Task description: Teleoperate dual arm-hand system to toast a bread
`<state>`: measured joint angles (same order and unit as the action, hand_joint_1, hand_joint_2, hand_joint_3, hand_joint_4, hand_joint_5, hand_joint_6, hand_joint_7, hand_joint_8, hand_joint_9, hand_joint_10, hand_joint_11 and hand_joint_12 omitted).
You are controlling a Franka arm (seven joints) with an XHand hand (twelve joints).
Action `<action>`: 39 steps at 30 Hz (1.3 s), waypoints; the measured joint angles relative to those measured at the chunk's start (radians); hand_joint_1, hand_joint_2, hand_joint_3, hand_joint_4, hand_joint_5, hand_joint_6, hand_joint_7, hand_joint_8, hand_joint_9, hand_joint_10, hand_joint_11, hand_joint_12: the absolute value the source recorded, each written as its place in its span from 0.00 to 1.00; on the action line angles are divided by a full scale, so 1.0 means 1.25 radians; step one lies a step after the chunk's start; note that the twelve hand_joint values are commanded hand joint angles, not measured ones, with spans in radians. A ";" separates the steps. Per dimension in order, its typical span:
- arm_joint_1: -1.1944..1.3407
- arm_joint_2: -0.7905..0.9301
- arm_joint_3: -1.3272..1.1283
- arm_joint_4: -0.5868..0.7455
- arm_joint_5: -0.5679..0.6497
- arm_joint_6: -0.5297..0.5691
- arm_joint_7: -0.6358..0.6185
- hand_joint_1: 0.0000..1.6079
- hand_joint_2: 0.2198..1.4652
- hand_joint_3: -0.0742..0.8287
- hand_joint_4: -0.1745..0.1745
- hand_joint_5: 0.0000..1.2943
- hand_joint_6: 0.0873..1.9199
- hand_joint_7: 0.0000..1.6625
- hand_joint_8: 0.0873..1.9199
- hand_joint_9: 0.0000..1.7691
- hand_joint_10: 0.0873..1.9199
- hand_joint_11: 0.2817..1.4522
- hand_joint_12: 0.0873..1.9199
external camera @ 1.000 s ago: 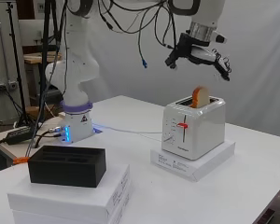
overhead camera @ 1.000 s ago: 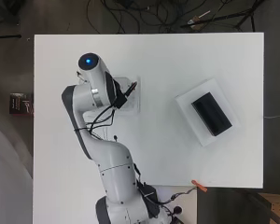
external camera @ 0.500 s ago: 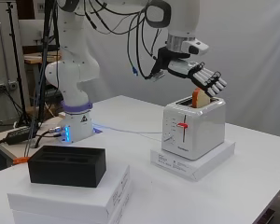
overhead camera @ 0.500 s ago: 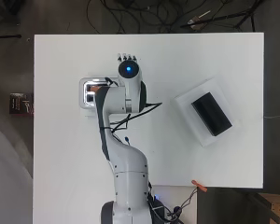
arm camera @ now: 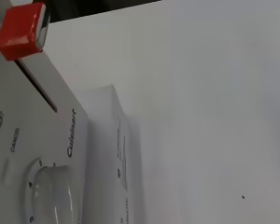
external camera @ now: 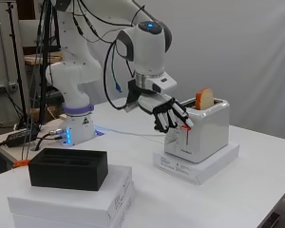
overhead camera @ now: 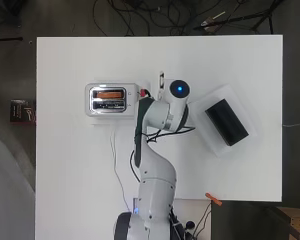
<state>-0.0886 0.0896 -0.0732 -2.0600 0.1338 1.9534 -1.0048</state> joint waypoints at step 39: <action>0.000 0.124 0.023 0.010 0.017 -0.009 -0.078 0.15 0.74 0.09 0.30 0.18 0.00 0.54 1.00 0.74 1.00 0.58 1.00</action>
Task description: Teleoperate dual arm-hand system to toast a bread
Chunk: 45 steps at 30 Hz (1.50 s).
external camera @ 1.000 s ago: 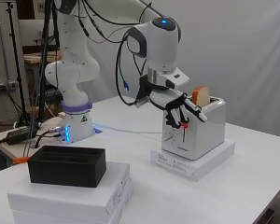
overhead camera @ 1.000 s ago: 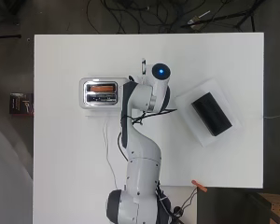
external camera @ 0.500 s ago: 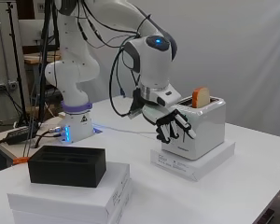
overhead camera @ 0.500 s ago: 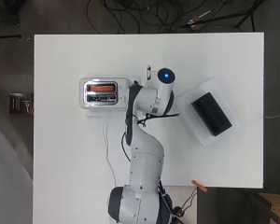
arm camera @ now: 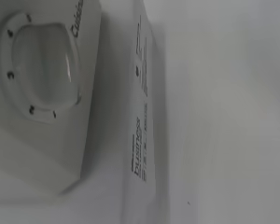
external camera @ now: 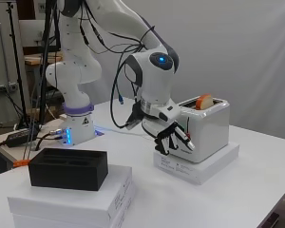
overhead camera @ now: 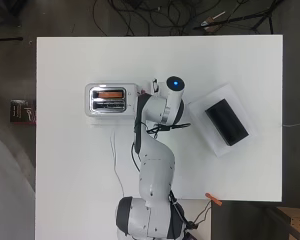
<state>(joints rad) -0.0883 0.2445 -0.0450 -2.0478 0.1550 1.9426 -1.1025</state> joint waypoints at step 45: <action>0.010 0.013 0.019 0.088 -0.057 -0.032 0.148 0.03 0.71 0.08 0.53 0.14 0.00 0.21 0.00 0.28 0.00 0.11 0.00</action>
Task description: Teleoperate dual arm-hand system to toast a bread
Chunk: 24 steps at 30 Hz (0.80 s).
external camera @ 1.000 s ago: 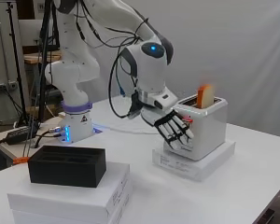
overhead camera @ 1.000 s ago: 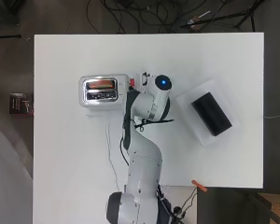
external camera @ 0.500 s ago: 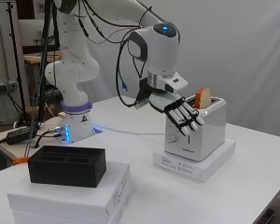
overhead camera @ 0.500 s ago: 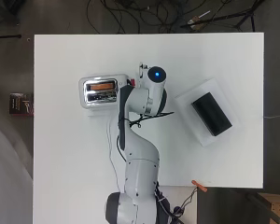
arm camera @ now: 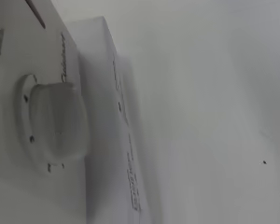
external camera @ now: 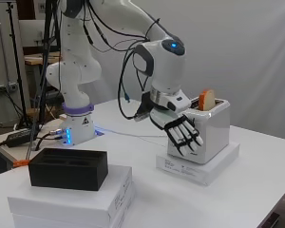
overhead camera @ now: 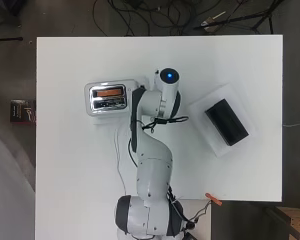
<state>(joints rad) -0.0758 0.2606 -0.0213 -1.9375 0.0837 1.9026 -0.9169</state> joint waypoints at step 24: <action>-0.003 0.005 -0.003 0.013 0.028 -0.009 -0.034 0.07 0.73 0.08 0.51 0.11 0.00 0.16 0.00 0.21 0.00 0.10 0.00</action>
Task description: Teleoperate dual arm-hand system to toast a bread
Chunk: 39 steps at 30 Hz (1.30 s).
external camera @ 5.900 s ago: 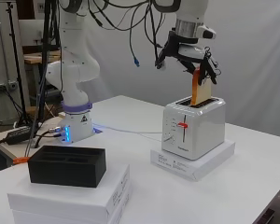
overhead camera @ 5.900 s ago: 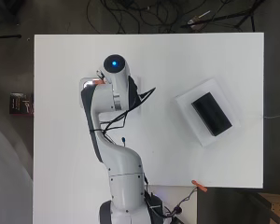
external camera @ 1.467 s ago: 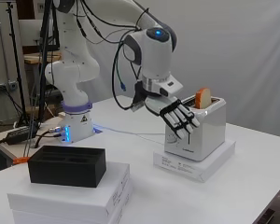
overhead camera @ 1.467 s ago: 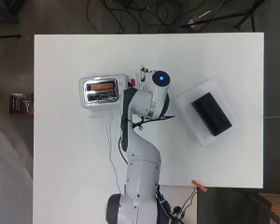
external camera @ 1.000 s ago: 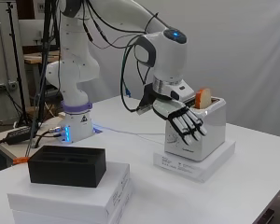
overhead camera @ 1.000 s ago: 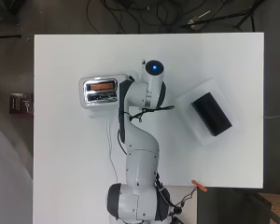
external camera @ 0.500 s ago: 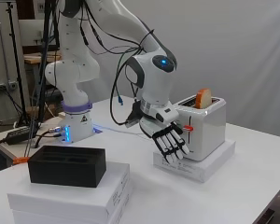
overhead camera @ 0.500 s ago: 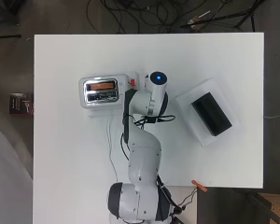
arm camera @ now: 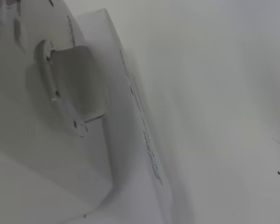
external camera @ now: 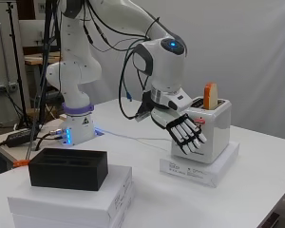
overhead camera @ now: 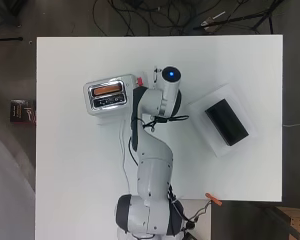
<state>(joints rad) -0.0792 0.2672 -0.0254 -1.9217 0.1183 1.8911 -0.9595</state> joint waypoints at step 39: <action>-0.007 0.036 -0.003 0.112 0.036 -0.051 -0.042 0.15 0.83 0.08 0.29 0.23 0.00 0.52 0.93 0.64 0.95 0.35 0.87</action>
<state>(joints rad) -0.0874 0.3116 -0.0289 -1.7818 0.1639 1.8279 -1.0121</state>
